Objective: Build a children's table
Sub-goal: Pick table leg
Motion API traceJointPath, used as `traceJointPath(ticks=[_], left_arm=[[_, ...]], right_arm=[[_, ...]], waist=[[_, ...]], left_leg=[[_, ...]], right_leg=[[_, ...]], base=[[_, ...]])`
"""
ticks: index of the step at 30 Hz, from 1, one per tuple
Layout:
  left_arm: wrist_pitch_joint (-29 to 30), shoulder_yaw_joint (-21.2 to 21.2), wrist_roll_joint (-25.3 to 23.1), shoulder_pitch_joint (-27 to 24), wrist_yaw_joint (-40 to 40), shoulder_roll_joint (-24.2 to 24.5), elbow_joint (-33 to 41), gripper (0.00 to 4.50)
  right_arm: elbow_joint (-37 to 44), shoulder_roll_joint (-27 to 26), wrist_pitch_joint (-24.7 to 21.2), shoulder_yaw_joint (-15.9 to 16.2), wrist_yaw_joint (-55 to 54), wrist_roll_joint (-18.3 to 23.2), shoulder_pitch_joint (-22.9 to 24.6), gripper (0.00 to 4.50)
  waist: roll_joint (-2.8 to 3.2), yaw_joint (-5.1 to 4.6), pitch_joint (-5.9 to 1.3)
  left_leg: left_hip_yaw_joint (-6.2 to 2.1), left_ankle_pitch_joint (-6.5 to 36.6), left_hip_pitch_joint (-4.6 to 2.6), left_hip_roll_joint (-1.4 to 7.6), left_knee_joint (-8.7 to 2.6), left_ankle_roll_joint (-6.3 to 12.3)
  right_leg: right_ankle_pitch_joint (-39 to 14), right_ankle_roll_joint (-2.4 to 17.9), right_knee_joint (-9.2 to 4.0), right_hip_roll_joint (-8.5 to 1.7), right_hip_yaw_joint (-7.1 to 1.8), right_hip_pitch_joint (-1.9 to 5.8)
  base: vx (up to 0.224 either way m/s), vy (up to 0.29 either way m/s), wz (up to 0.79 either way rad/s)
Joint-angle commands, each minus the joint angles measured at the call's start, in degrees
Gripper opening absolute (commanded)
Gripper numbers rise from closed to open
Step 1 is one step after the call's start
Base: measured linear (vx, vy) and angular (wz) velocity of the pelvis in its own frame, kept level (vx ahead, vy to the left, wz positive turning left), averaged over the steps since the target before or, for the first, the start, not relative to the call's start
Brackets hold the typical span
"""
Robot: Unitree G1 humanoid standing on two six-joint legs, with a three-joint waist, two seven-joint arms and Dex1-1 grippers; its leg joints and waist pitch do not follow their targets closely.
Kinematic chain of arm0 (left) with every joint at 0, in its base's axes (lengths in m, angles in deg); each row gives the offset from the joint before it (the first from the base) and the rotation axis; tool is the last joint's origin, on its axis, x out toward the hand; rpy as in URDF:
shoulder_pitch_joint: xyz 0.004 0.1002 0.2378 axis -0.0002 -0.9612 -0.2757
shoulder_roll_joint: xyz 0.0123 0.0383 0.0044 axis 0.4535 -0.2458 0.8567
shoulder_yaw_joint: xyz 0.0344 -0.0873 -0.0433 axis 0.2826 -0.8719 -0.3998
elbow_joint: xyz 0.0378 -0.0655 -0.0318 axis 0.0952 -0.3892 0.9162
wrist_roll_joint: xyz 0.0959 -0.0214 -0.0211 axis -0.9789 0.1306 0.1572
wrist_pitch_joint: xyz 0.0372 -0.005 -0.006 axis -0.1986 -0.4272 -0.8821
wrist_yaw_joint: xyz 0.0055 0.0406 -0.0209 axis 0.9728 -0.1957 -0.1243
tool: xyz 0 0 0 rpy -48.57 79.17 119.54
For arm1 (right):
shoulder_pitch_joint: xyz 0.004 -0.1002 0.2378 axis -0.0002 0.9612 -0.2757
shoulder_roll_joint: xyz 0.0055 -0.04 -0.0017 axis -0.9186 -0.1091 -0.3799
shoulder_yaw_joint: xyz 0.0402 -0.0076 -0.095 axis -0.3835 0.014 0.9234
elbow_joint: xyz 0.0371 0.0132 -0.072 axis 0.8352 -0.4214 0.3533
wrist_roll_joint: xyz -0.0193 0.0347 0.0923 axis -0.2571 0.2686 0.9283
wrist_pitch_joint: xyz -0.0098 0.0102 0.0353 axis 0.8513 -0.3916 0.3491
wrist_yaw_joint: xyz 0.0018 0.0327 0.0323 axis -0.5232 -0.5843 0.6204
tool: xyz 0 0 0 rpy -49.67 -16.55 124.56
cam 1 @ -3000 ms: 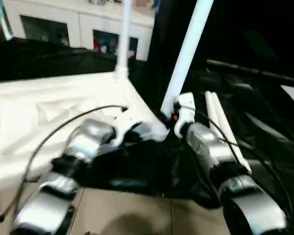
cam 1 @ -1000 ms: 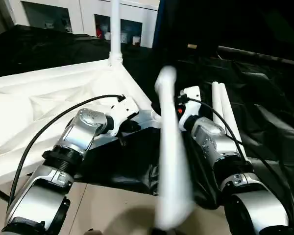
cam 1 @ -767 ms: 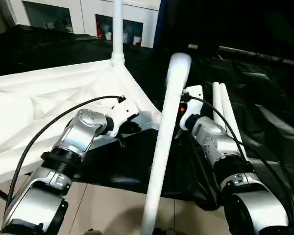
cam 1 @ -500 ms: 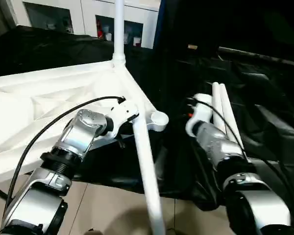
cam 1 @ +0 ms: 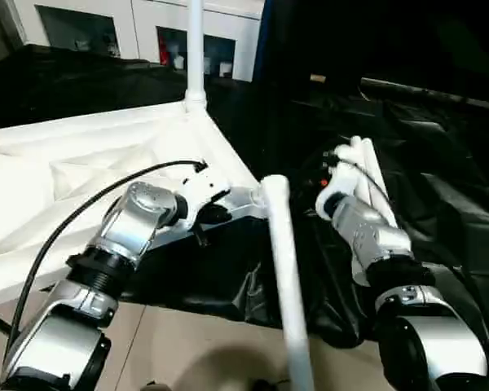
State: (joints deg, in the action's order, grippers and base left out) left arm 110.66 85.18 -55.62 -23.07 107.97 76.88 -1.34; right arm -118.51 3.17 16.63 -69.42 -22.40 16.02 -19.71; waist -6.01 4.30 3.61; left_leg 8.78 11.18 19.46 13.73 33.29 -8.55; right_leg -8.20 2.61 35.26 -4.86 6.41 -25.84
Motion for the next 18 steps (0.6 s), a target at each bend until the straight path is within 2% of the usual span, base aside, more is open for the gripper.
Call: traceJointPath(ticks=[1,2,3,4,6,8,9,11,12,13,14,15,16,17,18], left_arm=[[1.7,2.1,-1.5,-2.1,0.3,0.4,-1.4,0.0],[1.9,2.0,-1.4,-2.1,0.2,0.5,-1.3,0.0],[1.9,2.0,-1.4,-2.1,0.2,0.5,-1.3,0.0],[2.0,2.0,-1.4,-2.1,0.3,0.6,-1.2,0.0],[1.8,1.9,-1.4,-2.1,0.3,0.8,-1.4,0.0],[1.6,2.0,-1.5,-2.1,0.1,0.8,-1.8,0.0],[1.6,2.0,-1.5,-2.1,0.1,0.8,-1.8,0.0],[1.7,2.0,-1.4,-2.2,0.1,0.9,-1.6,0.0],[1.7,2.0,-1.4,-2.2,0.1,0.9,-1.6,0.0],[1.6,2.1,-1.5,-2.2,0.1,1.0,-1.6,0.0],[1.6,2.2,-1.5,-2.2,0.2,1.0,-1.6,0.0],[1.5,2.2,-1.5,-2.1,0.2,1.0,-1.7,0.0],[1.5,2.2,-1.5,-2.1,0.2,1.0,-1.8,0.0],[1.4,2.3,-1.6,-2.0,0.1,0.9,-1.9,0.0],[1.3,2.3,-1.6,-2.0,0.1,0.9,-2.0,0.0]], right_arm=[[4.9,1.7,-3.9,0.8,1.4,1.4,0.4,2.07],[9.0,2.9,-7.6,1.1,1.6,2.0,1.2,2.17],[9.8,3.2,-8.3,1.2,1.5,2.1,1.3,2.16],[12.5,4.1,-10.4,1.4,1.4,2.1,2.0,2.18],[16.3,5.5,-13.4,1.5,1.5,2.5,3.0,2.51],[23.2,8.2,-20.3,3.0,3.4,3.5,5.8,2.63],[24.2,8.5,-21.2,3.2,3.6,3.8,6.2,2.63],[29.0,9.8,-26.7,3.8,5.0,6.1,8.2,2.79],[29.3,9.9,-27.0,3.9,5.0,6.2,8.3,2.95],[34.9,11.1,-34.7,4.7,6.8,10.3,10.6,3.04],[35.9,11.3,-36.2,4.9,7.2,11.1,11.0,3.09],[38.6,12.1,-40.3,5.7,8.3,13.4,12.3,3.22],[38.9,12.1,-40.6,5.8,8.4,13.6,12.4,3.22],[41.2,12.3,-43.8,6.4,9.0,14.9,13.4,3.35],[41.3,12.3,-43.9,6.5,9.1,15.0,13.4,3.35]], waist=[[1.3,0.21,-4.78],[1.52,0.35,-4.75],[1.52,0.4,-4.66],[1.51,0.49,-4.71],[1.44,0.73,-4.67],[1.28,0.85,-4.68],[1.28,1.09,-4.64],[1.25,1.1,-4.6],[1.15,0.98,-4.65],[1.43,1.09,-4.64],[1.39,1.1,-4.51],[1.35,1.24,-4.52],[1.31,1.29,-4.51],[1.2,1.33,-4.54],[1.2,1.33,-4.54]], left_leg=[[1.43,5.2,0.84,-1.16,-3.25,1.37],[1.38,5.1,0.84,-1.14,-3.3,1.19],[1.41,5.0,0.77,-1.22,-3.31,1.16],[1.39,4.5,0.8,-1.2,-3.28,1.06],[1.46,4.4,0.81,-1.34,-3.25,0.78],[1.46,4.2,0.94,-1.47,-3.2,0.79],[1.45,4.3,0.92,-1.47,-3.21,0.98],[1.42,5.0,0.92,-1.49,-3.24,0.92],[1.32,5.5,1.18,-1.47,-3.26,0.76],[1.35,5.9,1.0,-1.49,-3.28,0.57],[1.38,6.1,0.84,-1.58,-3.28,0.8],[1.3,6.3,0.89,-1.42,-3.34,0.97],[1.31,6.5,0.85,-1.41,-3.35,0.97],[1.33,6.9,0.81,-1.43,-3.31,0.66],[1.33,6.9,0.81,-1.43,-3.31,0.66]], right_leg=[[-7.5,9.3,-3.05,-2.08,-3.05,5.62],[-8.1,9.2,-3.02,-2.21,-3.06,5.61],[-8.2,8.9,-3.16,-2.06,-3.06,5.64],[-8.1,8.6,-3.08,-2.11,-3.11,5.71],[-8.5,7.8,-3.3,-2.03,-3.11,5.71],[-9.1,7.1,-3.35,-1.97,-3.1,5.88],[-9.5,6.6,-3.57,-1.97,-3.08,5.93],[-11.5,5.7,-3.85,-1.96,-3.0,5.88],[-13.1,5.2,-3.87,-2.12,-2.95,5.89],[-14.6,4.7,-4.18,-2.06,-2.92,5.76],[-14.8,4.4,-4.4,-1.75,-2.94,5.79],[-14.9,4.1,-4.37,-1.85,-2.95,5.79],[-15.4,3.9,-4.51,-1.87,-2.93,5.68],[-17.2,3.4,-4.72,-1.93,-2.85,5.53],[-17.2,3.4,-4.72,-1.93,-2.85,5.53]], base=[[0.0,0.0,0.0],[0.0,0.0,0.0],[0.0,0.0,0.0],[0.0,0.0,0.0],[0.0,0.0,0.0],[0.0,0.0,0.0],[0.0,0.0,0.0],[0.0,0.0,0.0],[0.0,0.0,0.0],[0.0,0.0,0.0],[0.0,0.0,0.0],[0.0,0.0,0.0],[0.0,0.0,0.0],[0.0,0.0,0.0],[0.0,0.0,0.0]])
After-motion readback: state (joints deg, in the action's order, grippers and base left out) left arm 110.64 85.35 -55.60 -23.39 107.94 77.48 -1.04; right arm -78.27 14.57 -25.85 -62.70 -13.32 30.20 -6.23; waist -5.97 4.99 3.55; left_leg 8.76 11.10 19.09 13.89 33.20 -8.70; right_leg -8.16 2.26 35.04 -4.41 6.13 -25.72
